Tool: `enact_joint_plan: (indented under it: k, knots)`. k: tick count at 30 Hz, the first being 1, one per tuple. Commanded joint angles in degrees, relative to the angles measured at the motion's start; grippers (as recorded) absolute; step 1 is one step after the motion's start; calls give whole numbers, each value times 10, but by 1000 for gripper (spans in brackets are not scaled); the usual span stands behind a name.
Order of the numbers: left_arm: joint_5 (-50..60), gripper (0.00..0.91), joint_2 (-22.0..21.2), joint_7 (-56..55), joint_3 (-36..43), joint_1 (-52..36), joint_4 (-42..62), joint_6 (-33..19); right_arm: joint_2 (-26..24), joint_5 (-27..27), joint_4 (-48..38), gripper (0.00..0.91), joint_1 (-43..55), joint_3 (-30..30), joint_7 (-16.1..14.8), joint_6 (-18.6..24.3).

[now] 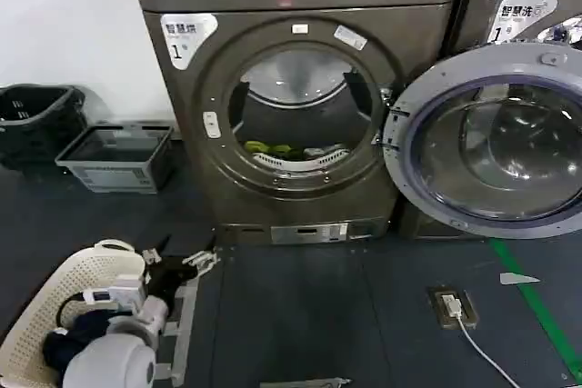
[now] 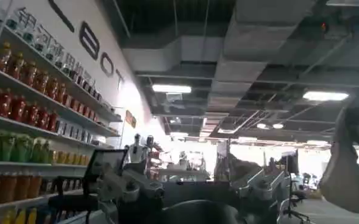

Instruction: Grasp the clothes from the dryer.

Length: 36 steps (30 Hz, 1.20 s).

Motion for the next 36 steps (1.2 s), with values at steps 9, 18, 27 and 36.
enact_joint_plan:
  k: [9,18,27,36]
  knots:
    - [0,907,-2,-2,0,-8,7,28,1,0,-6,907,1,1,7,4]
    - [0,907,-1,-3,0,-6,7,28,4,-1,-5,907,6,-2,7,5]
    - [0,907,-3,-5,1,-1,5,28,5,-1,-7,907,6,-3,6,9]
    - [5,907,-3,-5,0,-1,6,28,6,-3,-7,907,8,-5,6,9]
